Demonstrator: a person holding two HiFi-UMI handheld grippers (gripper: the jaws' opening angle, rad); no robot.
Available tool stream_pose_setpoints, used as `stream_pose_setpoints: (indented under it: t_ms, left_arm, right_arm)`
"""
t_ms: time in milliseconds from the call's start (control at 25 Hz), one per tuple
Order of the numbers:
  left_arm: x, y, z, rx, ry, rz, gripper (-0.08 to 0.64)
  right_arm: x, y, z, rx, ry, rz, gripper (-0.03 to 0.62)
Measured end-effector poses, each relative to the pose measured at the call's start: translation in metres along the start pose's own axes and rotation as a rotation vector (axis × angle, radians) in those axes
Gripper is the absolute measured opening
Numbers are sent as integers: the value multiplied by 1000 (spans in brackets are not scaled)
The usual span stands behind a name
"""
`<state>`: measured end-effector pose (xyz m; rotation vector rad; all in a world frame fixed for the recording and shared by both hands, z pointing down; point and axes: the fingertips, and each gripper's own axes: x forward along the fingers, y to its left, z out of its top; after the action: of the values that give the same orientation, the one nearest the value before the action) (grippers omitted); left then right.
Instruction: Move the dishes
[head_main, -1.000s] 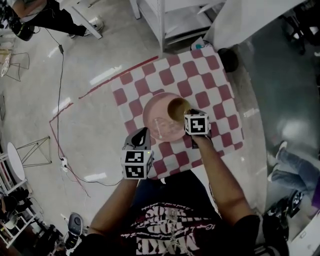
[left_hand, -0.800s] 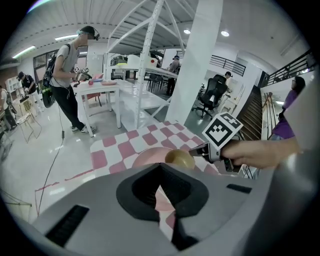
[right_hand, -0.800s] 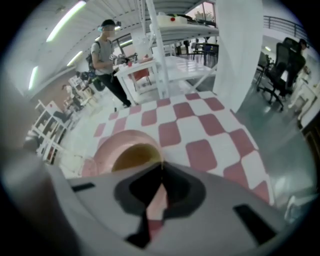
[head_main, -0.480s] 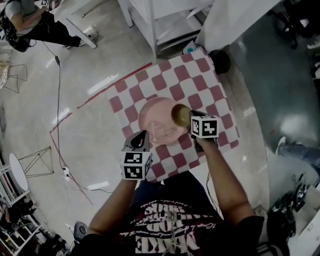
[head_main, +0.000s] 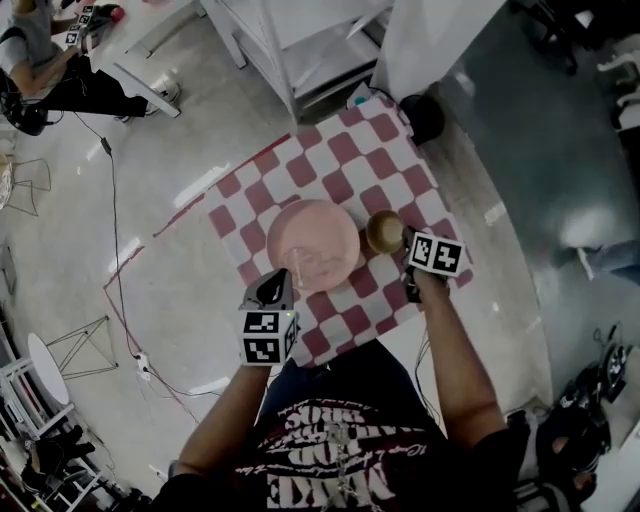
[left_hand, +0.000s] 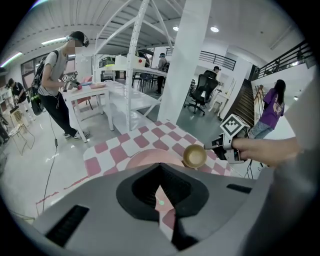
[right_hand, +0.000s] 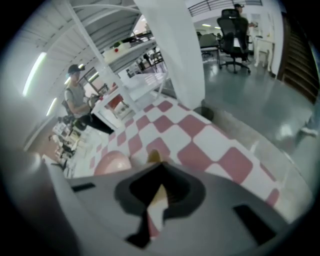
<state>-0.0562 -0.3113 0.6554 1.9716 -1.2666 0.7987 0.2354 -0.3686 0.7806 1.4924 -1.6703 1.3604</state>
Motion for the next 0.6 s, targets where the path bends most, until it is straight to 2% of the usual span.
stream_pose_setpoints:
  t_ms: [200,320,440,480,520,560,600]
  left_arm:
    - [-5,-5,1,18,-3,-1,25]
    - [-9,-5,0,20,-11,2,25]
    - [-15,-5,-4,28,-13,5,25]
    - [-17,-5,-4,29,-16,5,25]
    - [-19,-5,-5,29,-18,5,25]
    - [-22,-4,-5,27,-21,6,25]
    - [-25,-4,-6,23,-23,7,25]
  right_arm:
    - [-2,-61,-12,63,-24,-121,34]
    - [-1,-74,-21,15,-10,-165,35]
    - [-9,-68,-21,-64,-33,-178,38]
    - [-13,-65,-19,-81,-49,-182,53]
    - [-17,-62,-18,-96,-63,-186,141]
    - [-22,-57,-17,-110,-72,-187,170]
    - [-26,-50,-17,-122,-79,-180,170]
